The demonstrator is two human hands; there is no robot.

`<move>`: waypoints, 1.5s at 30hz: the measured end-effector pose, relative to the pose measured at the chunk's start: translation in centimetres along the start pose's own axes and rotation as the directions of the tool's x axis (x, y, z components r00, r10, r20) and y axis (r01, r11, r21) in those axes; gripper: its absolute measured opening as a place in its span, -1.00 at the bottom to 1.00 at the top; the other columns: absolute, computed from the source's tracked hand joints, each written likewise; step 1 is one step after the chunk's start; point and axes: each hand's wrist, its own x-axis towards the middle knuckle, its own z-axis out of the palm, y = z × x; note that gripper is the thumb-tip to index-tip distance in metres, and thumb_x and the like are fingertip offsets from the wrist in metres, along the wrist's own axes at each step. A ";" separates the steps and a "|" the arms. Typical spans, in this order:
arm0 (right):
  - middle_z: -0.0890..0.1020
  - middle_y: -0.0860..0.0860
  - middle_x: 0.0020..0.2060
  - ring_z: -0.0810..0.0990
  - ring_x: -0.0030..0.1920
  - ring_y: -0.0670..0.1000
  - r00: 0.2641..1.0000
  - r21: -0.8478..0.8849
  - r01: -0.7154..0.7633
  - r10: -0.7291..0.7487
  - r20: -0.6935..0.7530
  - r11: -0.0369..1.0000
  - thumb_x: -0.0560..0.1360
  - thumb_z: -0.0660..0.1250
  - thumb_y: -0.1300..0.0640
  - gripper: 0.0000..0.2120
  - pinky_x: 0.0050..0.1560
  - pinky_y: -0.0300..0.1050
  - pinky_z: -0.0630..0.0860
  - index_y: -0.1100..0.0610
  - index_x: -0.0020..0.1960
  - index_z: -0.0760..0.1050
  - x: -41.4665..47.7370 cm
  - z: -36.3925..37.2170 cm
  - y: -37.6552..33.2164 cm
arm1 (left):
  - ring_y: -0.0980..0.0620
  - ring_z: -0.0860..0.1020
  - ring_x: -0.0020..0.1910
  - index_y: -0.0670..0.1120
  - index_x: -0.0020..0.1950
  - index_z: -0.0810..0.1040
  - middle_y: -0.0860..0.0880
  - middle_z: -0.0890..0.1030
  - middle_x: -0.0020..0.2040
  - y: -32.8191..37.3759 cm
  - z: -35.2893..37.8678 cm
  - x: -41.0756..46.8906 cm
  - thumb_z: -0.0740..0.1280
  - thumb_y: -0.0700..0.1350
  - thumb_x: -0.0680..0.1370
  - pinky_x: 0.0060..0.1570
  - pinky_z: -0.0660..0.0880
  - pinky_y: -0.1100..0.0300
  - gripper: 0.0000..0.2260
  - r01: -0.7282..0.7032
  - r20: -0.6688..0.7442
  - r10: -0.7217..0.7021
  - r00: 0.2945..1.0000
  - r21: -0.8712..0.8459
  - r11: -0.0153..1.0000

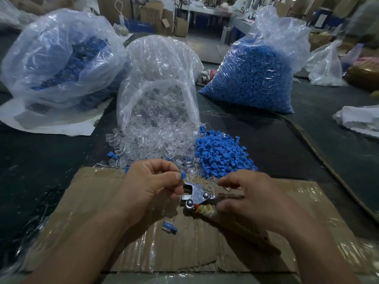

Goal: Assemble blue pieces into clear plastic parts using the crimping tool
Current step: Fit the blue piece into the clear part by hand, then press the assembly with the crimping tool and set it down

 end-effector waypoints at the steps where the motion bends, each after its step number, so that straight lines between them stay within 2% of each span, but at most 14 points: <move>1: 0.40 -0.31 -0.11 0.38 -0.03 -0.28 0.998 -0.035 -0.007 0.008 0.054 0.999 0.26 0.45 -0.22 -0.43 -0.03 -0.27 0.37 -0.17 0.23 0.41 -0.4 0.1 0.1 | -0.04 0.57 -0.46 -0.13 -0.36 0.64 -0.20 0.60 -0.40 0.0 0.0 0.0 0.46 -0.20 0.16 -0.48 0.51 0.24 -0.90 -0.003 -0.004 0.003 1.000 -0.005 1.000; 4: 0.32 -0.23 0.10 0.32 0.14 -0.15 0.986 -0.202 0.037 -0.002 0.168 0.979 0.17 0.45 -0.32 -0.19 0.15 -0.18 0.34 -0.19 0.34 0.25 -1.3 0.6 0.5 | -0.02 0.58 -0.46 -0.13 -0.37 0.64 -0.19 0.60 -0.40 0.1 0.3 0.0 0.44 -0.22 0.18 -0.49 0.51 0.26 -0.93 -0.016 -0.015 0.016 1.000 -0.010 1.000; 6: 0.27 -0.18 0.18 0.26 0.18 -0.12 0.986 -0.259 0.063 -0.020 0.167 0.964 0.15 0.44 -0.33 -0.11 0.16 -0.21 0.28 -0.16 0.38 0.17 -1.4 1.2 0.7 | -0.02 0.58 -0.46 -0.13 -0.38 0.64 -0.19 0.60 -0.41 0.1 0.5 -0.1 0.43 -0.23 0.18 -0.49 0.51 0.26 -0.94 -0.018 -0.022 0.018 1.000 -0.015 1.000; 8: 0.27 -0.17 0.16 0.25 0.17 -0.11 0.989 -0.257 0.058 -0.020 0.148 0.965 0.16 0.45 -0.32 -0.11 0.13 -0.21 0.26 -0.15 0.38 0.18 -1.2 1.4 0.8 | -0.01 0.58 -0.46 -0.13 -0.39 0.64 -0.19 0.60 -0.40 0.2 0.6 -0.2 0.42 -0.25 0.19 -0.49 0.51 0.26 -0.95 -0.019 -0.019 0.019 1.000 -0.025 1.000; 12: 0.29 -0.21 -0.01 0.28 0.02 -0.16 0.994 -0.195 0.028 -0.006 0.112 0.980 0.20 0.45 -0.28 -0.28 -0.07 -0.23 0.27 -0.15 0.28 0.31 -0.9 1.2 0.6 | -0.02 0.59 -0.45 -0.15 -0.38 0.63 -0.22 0.60 -0.38 0.1 0.5 -0.2 0.40 -0.28 0.23 -0.47 0.52 0.26 -0.94 -0.018 -0.014 0.017 1.000 -0.049 0.999; 16: 0.37 -0.14 -0.05 0.32 -0.04 -0.12 0.999 -0.233 0.031 -0.021 0.046 0.972 0.31 0.36 -0.16 -0.53 -0.04 -0.20 0.38 -0.09 0.18 0.40 -1.0 1.7 0.3 | -0.04 0.60 -0.42 -0.18 -0.36 0.61 -0.23 0.61 -0.36 0.0 0.4 -0.1 0.37 -0.30 0.26 -0.45 0.55 0.25 -0.95 -0.018 -0.007 0.018 1.000 -0.060 0.998; 20: 0.36 -0.10 -0.09 0.30 -0.08 -0.10 0.998 -0.299 0.049 -0.059 -0.025 0.953 0.44 0.27 -0.12 -0.71 -0.11 -0.21 0.31 -0.04 0.11 0.40 -0.7 2.3 0.1 | -0.04 0.61 -0.41 -0.25 -0.28 0.55 -0.24 0.62 -0.35 -0.1 0.3 -0.1 0.35 -0.30 0.26 -0.44 0.55 0.25 -0.93 -0.029 -0.018 0.028 0.999 -0.072 0.997; 23: 0.34 -0.11 -0.12 0.30 -0.11 -0.11 0.997 -0.291 0.044 -0.062 -0.054 0.956 0.44 0.21 -0.15 -0.73 -0.15 -0.23 0.27 -0.05 0.06 0.37 -0.5 2.3 0.1 | -0.03 0.62 -0.40 -0.25 -0.25 0.54 -0.23 0.62 -0.34 -0.2 0.3 0.0 0.35 -0.29 0.27 -0.44 0.55 0.27 -0.91 -0.050 -0.028 0.048 0.998 -0.088 0.995; 26: 0.34 -0.13 -0.12 0.30 -0.13 -0.13 0.988 -0.262 0.042 -0.079 -0.132 0.964 0.44 0.22 -0.05 -0.85 -0.21 -0.31 0.23 -0.08 -0.02 0.31 -0.4 2.3 0.1 | -0.02 0.62 -0.40 -0.24 -0.23 0.54 -0.20 0.63 -0.35 -0.5 0.3 0.3 0.35 -0.28 0.28 -0.44 0.53 0.29 -0.90 -0.093 -0.063 0.087 0.994 -0.090 0.992; 31: 0.43 -0.16 -0.12 0.35 -0.19 -0.19 0.977 -0.154 0.055 -0.084 -0.195 0.987 0.43 0.28 -0.03 -0.79 -0.30 -0.40 0.19 -0.12 0.00 0.29 -0.3 2.5 -0.3 | -0.01 0.62 -0.40 -0.16 -0.29 0.59 -0.19 0.63 -0.35 -0.6 0.4 0.3 0.35 -0.26 0.29 -0.41 0.55 0.28 -0.96 -0.148 -0.082 0.142 0.987 -0.073 0.986; 36: 0.38 -0.15 -0.10 0.33 -0.15 -0.20 0.970 -0.094 0.092 -0.111 -0.215 0.991 0.44 0.27 -0.03 -0.75 -0.24 -0.43 0.22 -0.12 0.03 0.23 -0.2 3.2 -0.5 | 0.02 0.60 -0.43 -0.22 -0.22 0.54 -0.15 0.63 -0.37 -0.5 0.8 -0.1 0.34 -0.25 0.29 -0.41 0.54 0.30 -0.90 -0.203 -0.075 0.203 0.976 0.015 0.979; 45: 0.35 -0.16 -0.10 0.32 -0.13 -0.20 0.974 -0.060 0.080 -0.090 -0.209 0.995 0.44 0.28 0.00 -0.74 -0.21 -0.43 0.23 -0.12 0.01 0.21 -0.2 3.1 -0.7 | 0.01 0.62 -0.40 -0.22 -0.21 0.53 -0.16 0.64 -0.34 -0.1 1.2 -0.5 0.34 -0.20 0.27 -0.40 0.55 0.30 -0.85 -0.229 -0.081 0.232 0.969 0.047 0.972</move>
